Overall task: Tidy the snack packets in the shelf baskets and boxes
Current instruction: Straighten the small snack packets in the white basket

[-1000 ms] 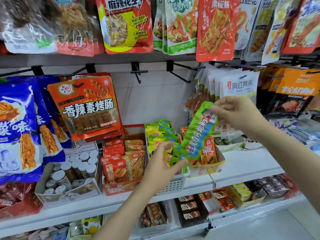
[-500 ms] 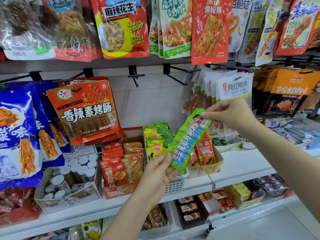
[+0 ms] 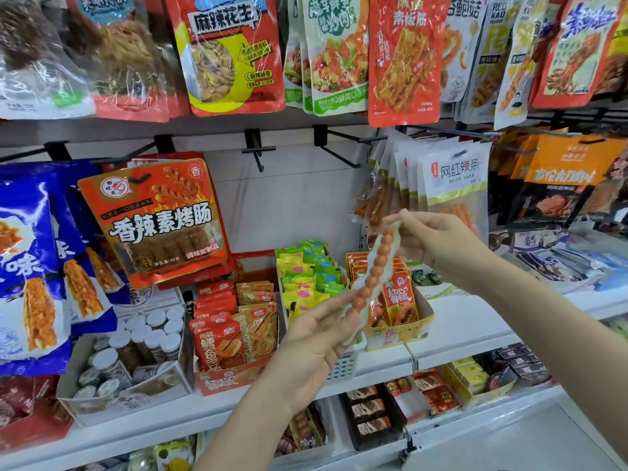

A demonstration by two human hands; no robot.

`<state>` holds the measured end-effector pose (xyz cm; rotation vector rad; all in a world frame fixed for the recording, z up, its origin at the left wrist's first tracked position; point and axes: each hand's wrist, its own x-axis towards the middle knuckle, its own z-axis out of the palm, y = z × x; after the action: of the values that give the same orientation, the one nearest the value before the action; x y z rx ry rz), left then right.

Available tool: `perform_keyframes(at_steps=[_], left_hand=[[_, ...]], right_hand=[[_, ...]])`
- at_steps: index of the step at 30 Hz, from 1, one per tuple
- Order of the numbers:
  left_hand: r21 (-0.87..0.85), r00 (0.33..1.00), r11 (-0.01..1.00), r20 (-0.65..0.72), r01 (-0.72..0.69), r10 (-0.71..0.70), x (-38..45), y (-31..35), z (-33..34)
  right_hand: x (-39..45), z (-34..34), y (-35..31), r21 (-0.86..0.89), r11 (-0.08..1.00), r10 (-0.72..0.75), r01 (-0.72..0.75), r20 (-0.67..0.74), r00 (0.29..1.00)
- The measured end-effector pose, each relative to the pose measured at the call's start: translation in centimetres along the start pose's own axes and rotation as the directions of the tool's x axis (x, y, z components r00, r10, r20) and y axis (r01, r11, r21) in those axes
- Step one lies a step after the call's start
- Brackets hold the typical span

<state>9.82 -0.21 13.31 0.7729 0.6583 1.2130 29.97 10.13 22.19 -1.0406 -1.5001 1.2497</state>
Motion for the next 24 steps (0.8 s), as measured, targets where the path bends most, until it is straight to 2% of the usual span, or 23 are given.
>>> perform_keyframes(at_steps=[2,4,7,12,14,15,17,19,20,22,24], left_hand=[[0.235,0.988,0.965,-0.070,-0.118,0.138,0.2,-0.5,-0.1],[0.410,0.959,0.888,-0.093,-0.207,0.267,0.3,-0.9,-0.4],[0.489,0.945,0.833,-0.046,-0.260,0.323,0.1,-1.3,-0.7],[0.385,0.962,0.888,0.001,-0.251,0.271,-0.3,-1.6,-0.9],[0.276,0.980,0.941,0.012,-0.195,0.200,-0.4,-1.4,-0.9],[0.169,0.990,0.975,0.035,-0.142,0.138,-0.5,-1.1,-0.9],[-0.073,0.989,0.995,0.141,0.062,-0.052,-0.5,-0.3,-0.7],[-0.202,0.950,0.943,0.227,0.263,-0.216,-0.5,0.3,-0.2],[-0.266,0.944,0.916,0.220,0.302,-0.247,-0.4,0.4,-0.1],[-0.333,0.956,0.899,0.164,0.284,-0.242,0.0,0.1,-0.4],[-0.278,0.980,0.941,0.097,0.196,-0.175,0.3,0.0,-0.7]], right_hand=[[-0.2,-0.3,0.3,0.010,0.997,0.076,-0.076,0.031,0.997],[-0.3,-0.6,0.9,-0.036,0.996,0.087,-0.085,0.049,0.995],[-0.5,-1.0,1.5,-0.109,0.992,0.071,-0.068,0.029,0.997],[-0.5,-1.1,1.5,-0.083,0.995,0.065,-0.062,0.033,0.997],[-0.6,-1.0,1.3,-0.046,0.998,0.045,-0.043,0.027,0.999],[-0.6,-1.0,1.2,-0.018,0.999,0.034,-0.034,0.029,0.999],[-0.7,-0.8,1.0,0.042,0.999,0.006,-0.007,0.041,0.999],[-0.8,-0.6,0.9,0.074,0.996,-0.048,0.042,0.074,0.996],[-0.9,-0.4,0.8,0.095,0.993,-0.079,0.070,0.097,0.992],[-1.0,-0.4,0.9,0.140,0.985,-0.120,0.102,0.127,0.985],[-1.0,-0.6,1.0,0.113,0.985,-0.147,0.133,0.126,0.981]])
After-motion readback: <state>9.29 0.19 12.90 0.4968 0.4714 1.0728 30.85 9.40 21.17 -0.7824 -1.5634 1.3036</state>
